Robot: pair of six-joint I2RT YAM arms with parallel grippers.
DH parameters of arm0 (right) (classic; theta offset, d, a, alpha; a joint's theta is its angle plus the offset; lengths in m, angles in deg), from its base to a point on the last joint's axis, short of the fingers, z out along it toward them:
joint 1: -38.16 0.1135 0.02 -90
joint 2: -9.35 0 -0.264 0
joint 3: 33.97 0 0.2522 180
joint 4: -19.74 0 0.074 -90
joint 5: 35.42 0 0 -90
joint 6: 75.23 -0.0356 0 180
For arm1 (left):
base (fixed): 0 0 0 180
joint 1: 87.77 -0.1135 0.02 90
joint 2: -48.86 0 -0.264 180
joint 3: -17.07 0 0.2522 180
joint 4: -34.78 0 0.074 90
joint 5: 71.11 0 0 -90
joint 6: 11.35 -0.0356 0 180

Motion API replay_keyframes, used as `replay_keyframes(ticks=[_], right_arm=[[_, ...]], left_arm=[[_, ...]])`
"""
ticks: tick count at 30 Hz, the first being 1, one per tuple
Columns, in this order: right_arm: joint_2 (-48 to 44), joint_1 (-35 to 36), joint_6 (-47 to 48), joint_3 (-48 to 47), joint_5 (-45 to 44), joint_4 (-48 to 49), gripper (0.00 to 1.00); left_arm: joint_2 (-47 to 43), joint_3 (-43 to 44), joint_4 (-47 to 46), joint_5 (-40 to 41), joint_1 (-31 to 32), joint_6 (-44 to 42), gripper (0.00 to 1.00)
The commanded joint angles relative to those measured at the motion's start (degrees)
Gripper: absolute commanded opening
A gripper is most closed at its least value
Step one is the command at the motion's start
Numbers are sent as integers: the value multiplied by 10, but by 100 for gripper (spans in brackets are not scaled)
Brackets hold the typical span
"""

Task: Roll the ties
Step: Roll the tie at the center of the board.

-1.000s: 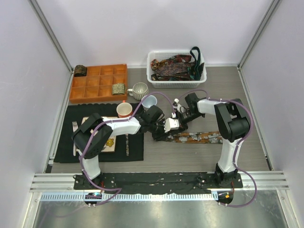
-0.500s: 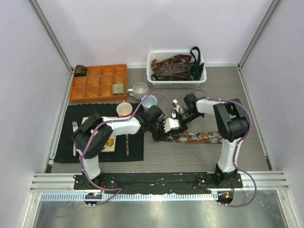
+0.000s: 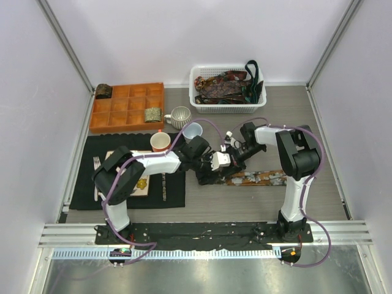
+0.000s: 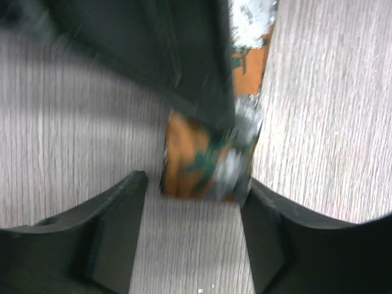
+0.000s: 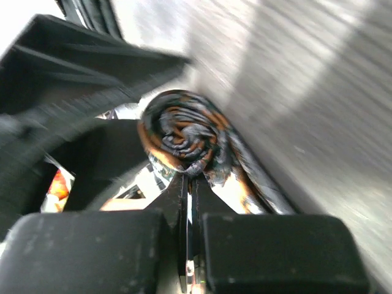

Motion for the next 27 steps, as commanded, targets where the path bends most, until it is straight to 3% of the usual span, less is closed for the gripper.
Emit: replay_keyframes(ticks=[1,9,18,22,27], right_arm=[[21,-15,64,3,-80,-44,1],[24,-16,83,19,-132,-41,1],[50,-15,54,10,-180,14,1],[72,-10,45,-17,-175,37,1],[110,-1,42,-72,-161,45,1]], left_arm=[[-39,-15,-9,-9,-12,23,67],[-51,-21,-68,-41,8,56,84],[-13,-2,-102,-18,39,61,86],[1,1,-107,-4,39,64,80],[13,-18,-99,24,28,48,57]])
